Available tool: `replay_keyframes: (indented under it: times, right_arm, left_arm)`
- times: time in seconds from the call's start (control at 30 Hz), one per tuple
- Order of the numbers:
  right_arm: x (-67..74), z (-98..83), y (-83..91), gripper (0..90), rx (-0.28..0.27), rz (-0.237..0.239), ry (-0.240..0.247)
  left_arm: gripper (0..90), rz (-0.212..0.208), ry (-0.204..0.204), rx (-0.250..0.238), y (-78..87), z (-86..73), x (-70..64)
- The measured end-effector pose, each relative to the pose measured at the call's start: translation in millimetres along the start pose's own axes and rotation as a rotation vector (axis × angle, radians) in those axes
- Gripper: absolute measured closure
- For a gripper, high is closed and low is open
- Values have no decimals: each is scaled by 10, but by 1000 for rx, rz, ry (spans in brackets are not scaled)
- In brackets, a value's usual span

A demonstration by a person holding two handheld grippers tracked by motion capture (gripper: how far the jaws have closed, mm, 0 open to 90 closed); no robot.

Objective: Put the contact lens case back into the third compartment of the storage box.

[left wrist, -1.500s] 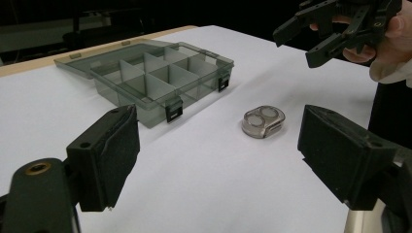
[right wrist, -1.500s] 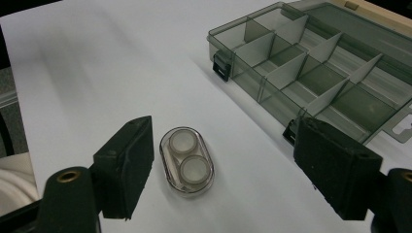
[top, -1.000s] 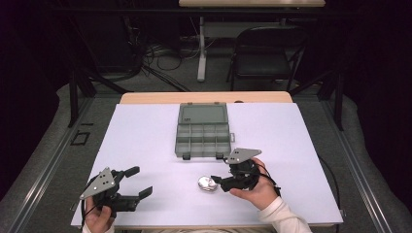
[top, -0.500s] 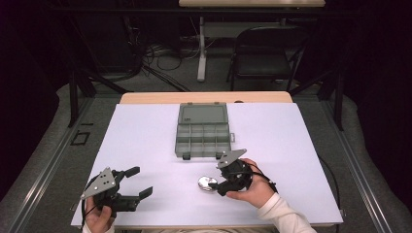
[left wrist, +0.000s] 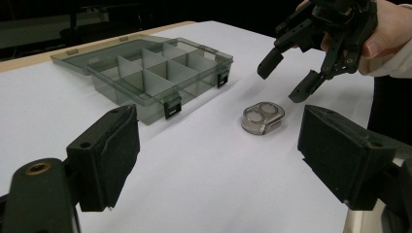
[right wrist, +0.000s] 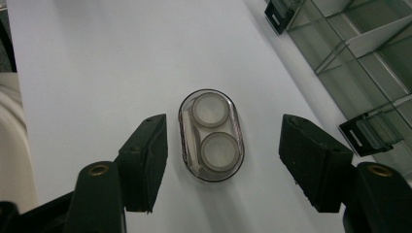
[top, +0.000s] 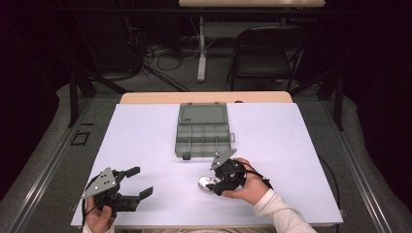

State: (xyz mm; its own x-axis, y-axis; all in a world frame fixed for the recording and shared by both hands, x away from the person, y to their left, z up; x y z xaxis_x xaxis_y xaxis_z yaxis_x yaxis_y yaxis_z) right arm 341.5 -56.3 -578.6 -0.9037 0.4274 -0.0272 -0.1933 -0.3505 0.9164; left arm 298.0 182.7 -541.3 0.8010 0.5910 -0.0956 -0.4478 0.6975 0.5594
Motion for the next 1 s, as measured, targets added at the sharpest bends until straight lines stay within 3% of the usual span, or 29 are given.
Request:
replay_keyframes:
  times: [0.17,1.0]
  right_arm:
    - [11,11,-93,347,28,-2,23]
    - [15,7,-347,344,106,22,35]
  left_arm:
    - [158,1,0,1,1,-2,2]
    - [158,-3,4,4,-10,-7,5]
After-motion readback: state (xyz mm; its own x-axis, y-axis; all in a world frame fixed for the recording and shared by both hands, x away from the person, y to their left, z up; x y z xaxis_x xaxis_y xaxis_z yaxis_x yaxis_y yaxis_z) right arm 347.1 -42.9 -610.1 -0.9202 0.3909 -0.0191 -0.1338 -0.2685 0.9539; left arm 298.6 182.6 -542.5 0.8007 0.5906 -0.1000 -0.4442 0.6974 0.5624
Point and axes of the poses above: each handheld gripper's, and its own axes: y roughly backward along the jaws, z roughly out of its top, x roughly to its left, the point moved 9 cm from there along -y, roughly forward along the jaws, and after that the axes turned 15 degrees about x, right-handed, at the moved point
